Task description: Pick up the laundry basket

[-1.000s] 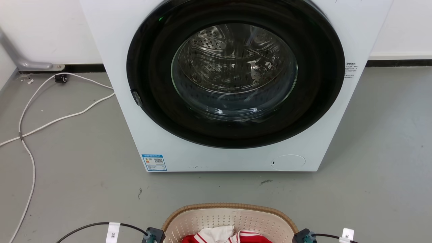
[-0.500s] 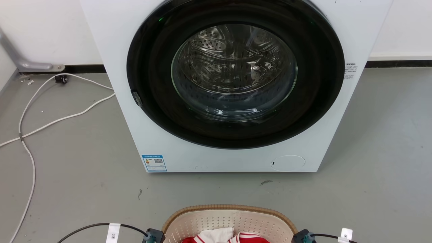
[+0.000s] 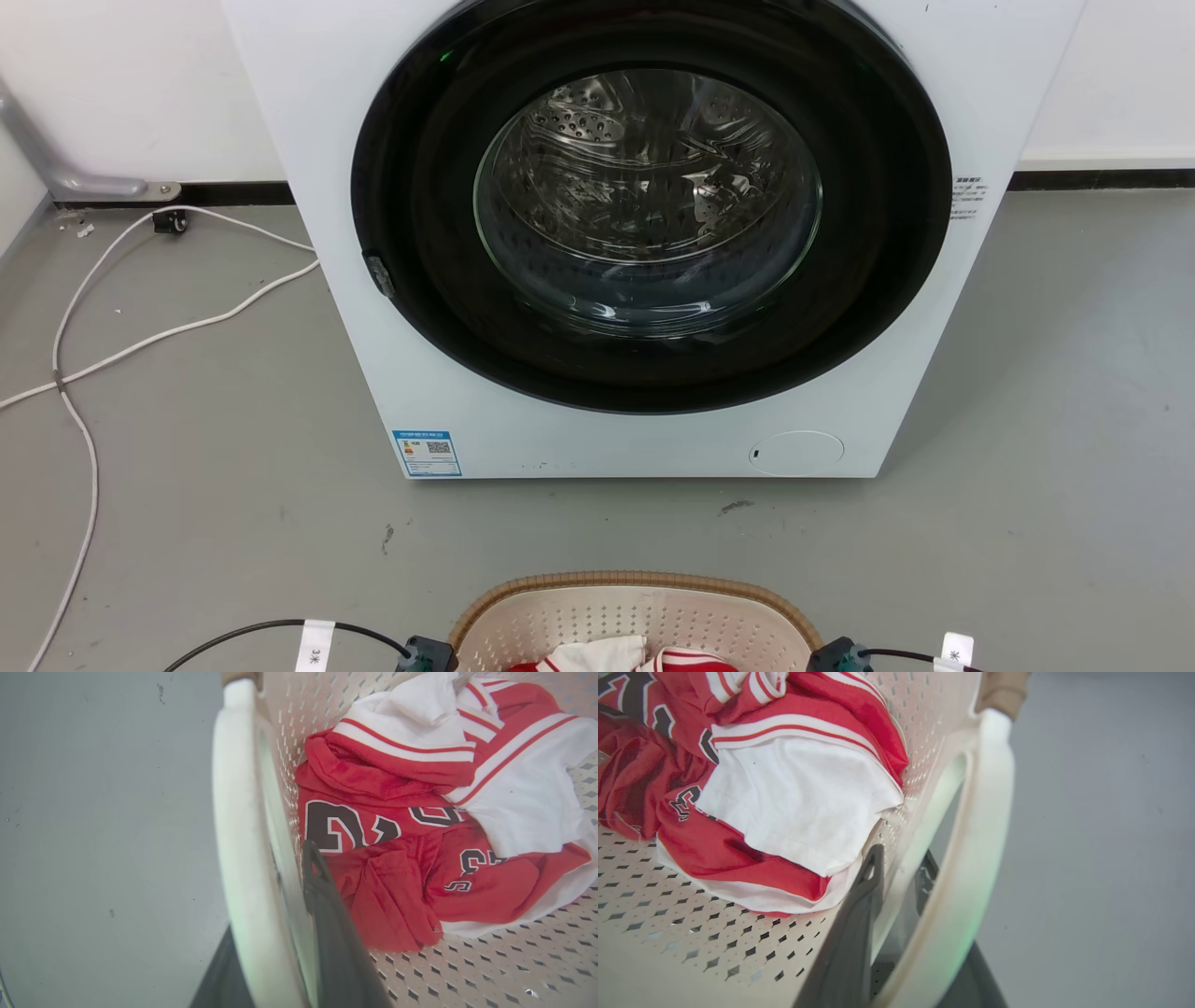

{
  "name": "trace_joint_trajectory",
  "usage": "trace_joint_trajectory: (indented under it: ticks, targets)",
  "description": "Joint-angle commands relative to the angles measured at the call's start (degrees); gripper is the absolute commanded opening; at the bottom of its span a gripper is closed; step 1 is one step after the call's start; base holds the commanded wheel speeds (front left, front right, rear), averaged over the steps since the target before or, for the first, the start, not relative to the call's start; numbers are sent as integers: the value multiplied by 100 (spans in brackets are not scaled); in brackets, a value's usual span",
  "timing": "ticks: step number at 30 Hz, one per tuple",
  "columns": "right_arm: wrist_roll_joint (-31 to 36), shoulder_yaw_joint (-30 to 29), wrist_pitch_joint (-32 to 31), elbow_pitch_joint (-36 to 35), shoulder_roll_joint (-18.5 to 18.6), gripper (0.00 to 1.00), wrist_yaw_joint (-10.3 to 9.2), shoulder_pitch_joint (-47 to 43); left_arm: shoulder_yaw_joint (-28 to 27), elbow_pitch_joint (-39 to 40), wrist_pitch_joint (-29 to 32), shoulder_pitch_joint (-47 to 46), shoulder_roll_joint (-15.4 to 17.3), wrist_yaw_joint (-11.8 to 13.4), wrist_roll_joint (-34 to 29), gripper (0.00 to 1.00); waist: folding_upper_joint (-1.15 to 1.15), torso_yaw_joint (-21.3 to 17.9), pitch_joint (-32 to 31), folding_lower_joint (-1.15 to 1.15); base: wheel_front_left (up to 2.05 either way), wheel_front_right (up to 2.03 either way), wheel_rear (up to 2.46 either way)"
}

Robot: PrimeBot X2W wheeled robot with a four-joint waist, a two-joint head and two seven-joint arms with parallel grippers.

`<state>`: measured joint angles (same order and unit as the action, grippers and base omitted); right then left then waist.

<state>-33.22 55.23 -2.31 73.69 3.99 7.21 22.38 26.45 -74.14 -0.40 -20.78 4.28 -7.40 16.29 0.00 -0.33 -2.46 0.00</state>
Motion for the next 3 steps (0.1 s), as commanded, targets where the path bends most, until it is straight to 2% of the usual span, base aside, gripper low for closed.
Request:
trace_joint_trajectory:
  ticks: [1, 3]
  targets:
    - [52, 85, -40, 25, 63, 0, 50, 7, 33, 59, -34, -15, 64, -3, -24, 0, 0, 0, 1, 0, 0, 0, 0]
    - [32, 104, -53, 25, 68, 0, 50, 8, 49, 58, -29, -17, 73, -3, -3, 0, 0, -1, 3, 0, 0, 0, 0]
